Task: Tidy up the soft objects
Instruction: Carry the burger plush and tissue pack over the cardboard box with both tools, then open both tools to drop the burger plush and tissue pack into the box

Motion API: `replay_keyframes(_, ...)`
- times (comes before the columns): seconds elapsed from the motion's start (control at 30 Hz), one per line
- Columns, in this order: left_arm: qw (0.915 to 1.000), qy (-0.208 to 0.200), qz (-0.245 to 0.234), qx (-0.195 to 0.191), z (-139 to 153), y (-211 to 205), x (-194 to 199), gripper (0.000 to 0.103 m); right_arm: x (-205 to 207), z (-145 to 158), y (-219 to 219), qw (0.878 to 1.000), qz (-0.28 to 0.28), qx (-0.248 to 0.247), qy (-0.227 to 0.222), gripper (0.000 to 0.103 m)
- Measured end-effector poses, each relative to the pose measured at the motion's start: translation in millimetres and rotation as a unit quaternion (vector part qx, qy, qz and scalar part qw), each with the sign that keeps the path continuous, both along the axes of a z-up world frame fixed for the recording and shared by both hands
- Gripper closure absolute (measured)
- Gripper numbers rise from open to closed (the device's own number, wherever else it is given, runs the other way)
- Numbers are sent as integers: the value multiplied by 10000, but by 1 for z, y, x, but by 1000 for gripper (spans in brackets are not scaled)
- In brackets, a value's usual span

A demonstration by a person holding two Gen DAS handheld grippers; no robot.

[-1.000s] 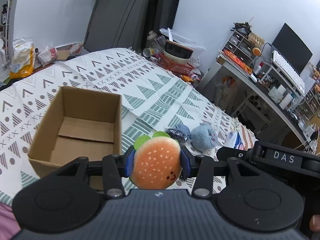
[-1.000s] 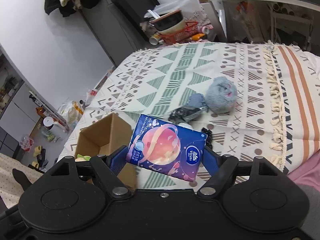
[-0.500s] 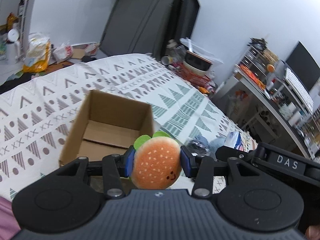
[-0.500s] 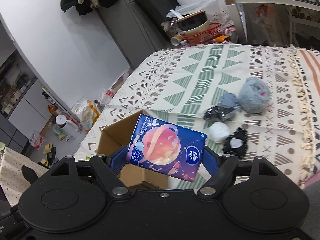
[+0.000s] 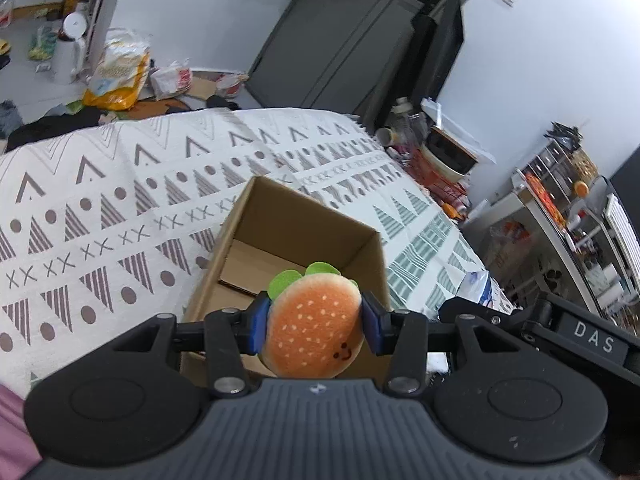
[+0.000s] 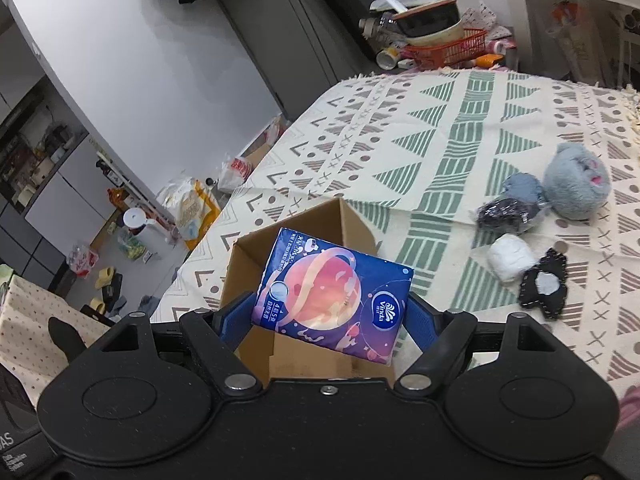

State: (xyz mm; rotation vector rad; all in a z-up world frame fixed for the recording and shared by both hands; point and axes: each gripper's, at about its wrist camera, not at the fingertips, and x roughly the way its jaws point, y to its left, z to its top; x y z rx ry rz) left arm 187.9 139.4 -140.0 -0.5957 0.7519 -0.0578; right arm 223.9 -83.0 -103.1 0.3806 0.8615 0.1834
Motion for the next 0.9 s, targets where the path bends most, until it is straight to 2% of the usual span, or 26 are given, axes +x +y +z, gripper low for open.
replay_keyframes(0.17, 9997, 97, 229, 0, -11, 6, 8, 53, 9, -8, 11, 9999, 39, -27, 106, 26)
replay_keyframes(0.33, 9977, 333, 588, 51, -14, 14, 10, 37, 15, -15, 20, 9998, 73, -44, 179, 26)
replay_keyframes(0.4, 9967, 402, 701, -26, -12, 19, 10, 36, 16, -16, 23, 9997, 102, -21, 210, 26)
replay_keyframes(0.67, 9967, 382, 678, 219, -1, 22, 4, 29, 17, -11, 30, 9995, 227, 118, 209, 24)
replay_keyframes(0.77, 9968, 408, 655, 210, 2, 22, 4, 28, 14, -8, 29, 9993, 239, 180, 213, 9)
replay_keyframes(0.9, 9969, 415, 614, 260, 9, 20, 2, 27, 10, -3, 19, 9997, 109, 159, 179, 7)
